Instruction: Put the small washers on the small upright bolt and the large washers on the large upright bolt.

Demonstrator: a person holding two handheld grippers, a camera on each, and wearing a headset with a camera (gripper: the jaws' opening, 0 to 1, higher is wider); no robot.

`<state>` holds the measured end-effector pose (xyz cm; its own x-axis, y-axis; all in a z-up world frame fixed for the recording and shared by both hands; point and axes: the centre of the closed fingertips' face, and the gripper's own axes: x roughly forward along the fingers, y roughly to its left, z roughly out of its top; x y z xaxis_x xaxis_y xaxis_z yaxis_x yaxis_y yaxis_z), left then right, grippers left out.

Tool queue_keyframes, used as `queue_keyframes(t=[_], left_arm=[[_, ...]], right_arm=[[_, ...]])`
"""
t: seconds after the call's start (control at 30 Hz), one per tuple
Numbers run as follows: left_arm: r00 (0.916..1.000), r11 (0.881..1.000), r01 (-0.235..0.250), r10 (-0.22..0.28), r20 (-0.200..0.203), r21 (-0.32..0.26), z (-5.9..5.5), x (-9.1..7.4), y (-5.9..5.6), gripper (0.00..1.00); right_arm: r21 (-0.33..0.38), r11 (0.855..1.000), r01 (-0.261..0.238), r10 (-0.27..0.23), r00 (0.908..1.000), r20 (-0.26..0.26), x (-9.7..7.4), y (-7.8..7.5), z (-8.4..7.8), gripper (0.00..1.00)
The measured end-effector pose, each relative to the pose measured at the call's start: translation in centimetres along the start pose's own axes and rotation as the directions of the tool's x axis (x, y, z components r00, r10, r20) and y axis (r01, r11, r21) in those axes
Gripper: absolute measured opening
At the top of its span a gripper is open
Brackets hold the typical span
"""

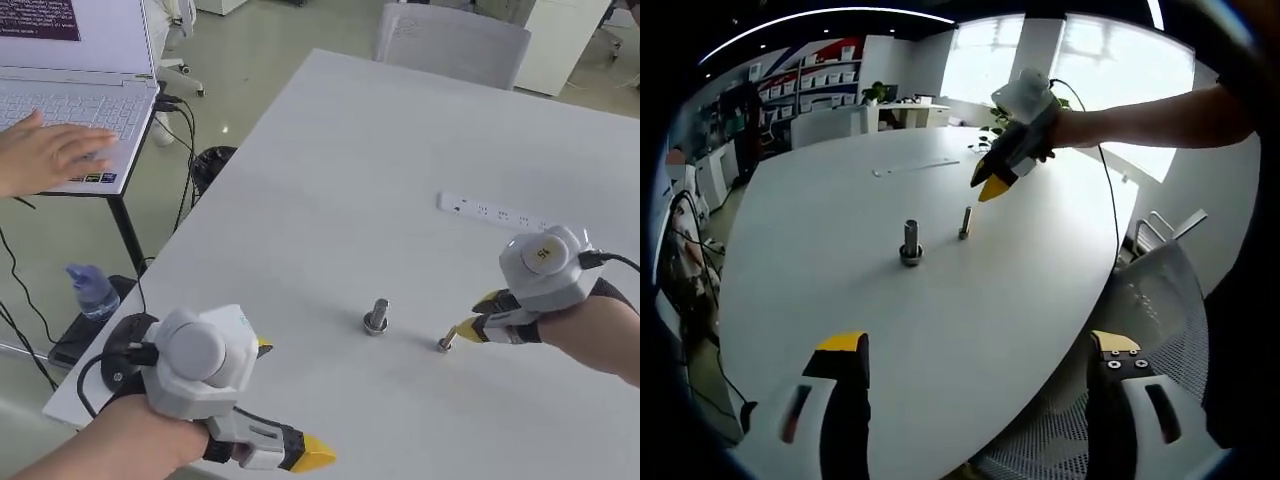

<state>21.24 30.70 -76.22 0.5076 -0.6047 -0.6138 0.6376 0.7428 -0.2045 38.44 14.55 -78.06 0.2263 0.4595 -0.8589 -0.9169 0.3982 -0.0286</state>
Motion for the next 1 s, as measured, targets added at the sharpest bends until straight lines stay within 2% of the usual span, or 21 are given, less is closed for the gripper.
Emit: queue_keyframes(t=[0.27,0.33,0.4,0.47,0.57,0.67,0.83,0.9,1.0], left_arm=[[0.9995,1.000,-0.018,0.018,0.024,0.000,0.5,-0.4,0.2,0.90],[0.9995,1.000,-0.018,0.018,0.026,-0.006,0.5,-0.4,0.2,0.91],[0.9995,1.000,-0.019,0.019,0.025,-0.002,0.5,-0.4,0.2,0.91],[0.9993,1.000,-0.020,0.020,0.032,0.000,0.7,-0.4,0.1,0.91],[0.9985,1.000,-0.020,0.020,0.051,0.005,1.3,-0.6,0.0,0.90],[0.9977,1.000,-0.016,0.016,0.066,0.008,1.8,-0.6,-0.2,0.90],[0.9977,1.000,-0.016,0.015,0.066,0.012,2.2,-0.4,-0.2,0.91],[0.9973,1.000,-0.013,0.013,0.072,0.009,2.3,-0.3,-0.2,0.91],[0.9968,1.000,-0.011,0.011,0.079,0.000,2.4,-0.3,-0.3,0.90]], right_arm=[[0.033,0.999,0.003,-0.005,0.9976,0.069,-1.8,0.9,-0.3,0.35],[0.052,0.999,0.003,-0.008,0.9950,0.100,-2.3,1.0,-0.1,0.36],[0.078,0.997,-0.008,-0.004,0.9873,0.159,-2.9,1.0,0.4,0.37],[0.104,0.995,-0.003,-0.016,0.9834,0.181,-3.5,1.0,0.4,0.38],[0.116,0.993,0.023,-0.045,0.9799,0.194,-4.4,0.8,0.0,0.39],[0.170,0.985,0.022,-0.062,0.9711,0.231,-5.2,0.8,-0.3,0.41],[0.215,0.975,0.050,-0.110,0.9543,0.278,-6.7,0.6,-1.1,0.48],[0.225,0.972,0.067,-0.131,0.9500,0.283,-7.3,0.5,-1.7,0.51],[0.250,0.966,0.067,-0.142,0.9452,0.294,-7.8,0.8,-2.6,0.52]])
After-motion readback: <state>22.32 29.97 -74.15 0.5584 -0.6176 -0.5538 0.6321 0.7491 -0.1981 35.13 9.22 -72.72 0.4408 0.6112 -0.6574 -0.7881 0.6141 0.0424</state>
